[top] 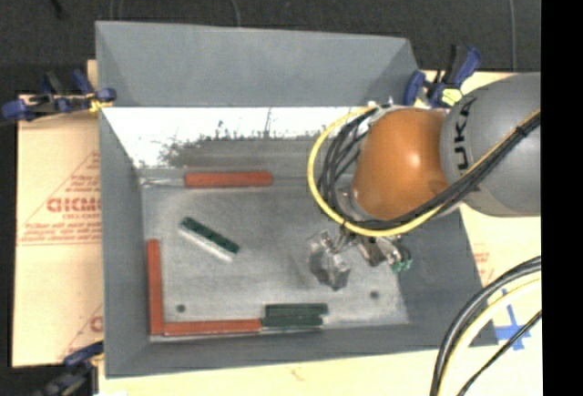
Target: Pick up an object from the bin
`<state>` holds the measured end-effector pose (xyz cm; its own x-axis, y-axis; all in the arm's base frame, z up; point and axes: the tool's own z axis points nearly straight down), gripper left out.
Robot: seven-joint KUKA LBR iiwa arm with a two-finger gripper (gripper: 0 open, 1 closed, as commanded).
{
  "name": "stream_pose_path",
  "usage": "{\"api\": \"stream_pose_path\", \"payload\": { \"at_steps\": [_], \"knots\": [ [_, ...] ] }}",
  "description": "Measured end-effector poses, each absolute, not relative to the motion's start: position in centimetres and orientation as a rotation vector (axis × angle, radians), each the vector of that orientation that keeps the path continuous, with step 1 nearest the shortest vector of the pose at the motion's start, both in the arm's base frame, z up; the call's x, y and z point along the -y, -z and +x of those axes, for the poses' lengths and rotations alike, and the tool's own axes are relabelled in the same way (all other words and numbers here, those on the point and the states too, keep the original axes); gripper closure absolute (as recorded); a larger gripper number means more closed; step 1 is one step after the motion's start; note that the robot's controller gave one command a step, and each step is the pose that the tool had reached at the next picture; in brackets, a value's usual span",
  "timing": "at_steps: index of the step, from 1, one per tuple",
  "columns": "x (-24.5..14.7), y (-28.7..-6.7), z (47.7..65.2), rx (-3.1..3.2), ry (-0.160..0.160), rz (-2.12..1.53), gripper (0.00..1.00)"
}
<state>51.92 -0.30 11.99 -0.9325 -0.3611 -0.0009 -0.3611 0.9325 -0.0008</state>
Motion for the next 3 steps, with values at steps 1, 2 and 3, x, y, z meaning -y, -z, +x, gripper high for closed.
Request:
{"api": "stream_pose_path", "payload": {
  "at_steps": [1, 2, 3],
  "knots": [
    [-2.1, -18.4, 51.7, -3.081, 0.001, -0.623, 1.00],
    [-4.1, -14.5, 48.3, -3.052, -0.001, -0.726, 0.00],
    [-4.3, -13.9, 47.9, -3.052, -0.002, -0.736, 0.00]
  ]
}}
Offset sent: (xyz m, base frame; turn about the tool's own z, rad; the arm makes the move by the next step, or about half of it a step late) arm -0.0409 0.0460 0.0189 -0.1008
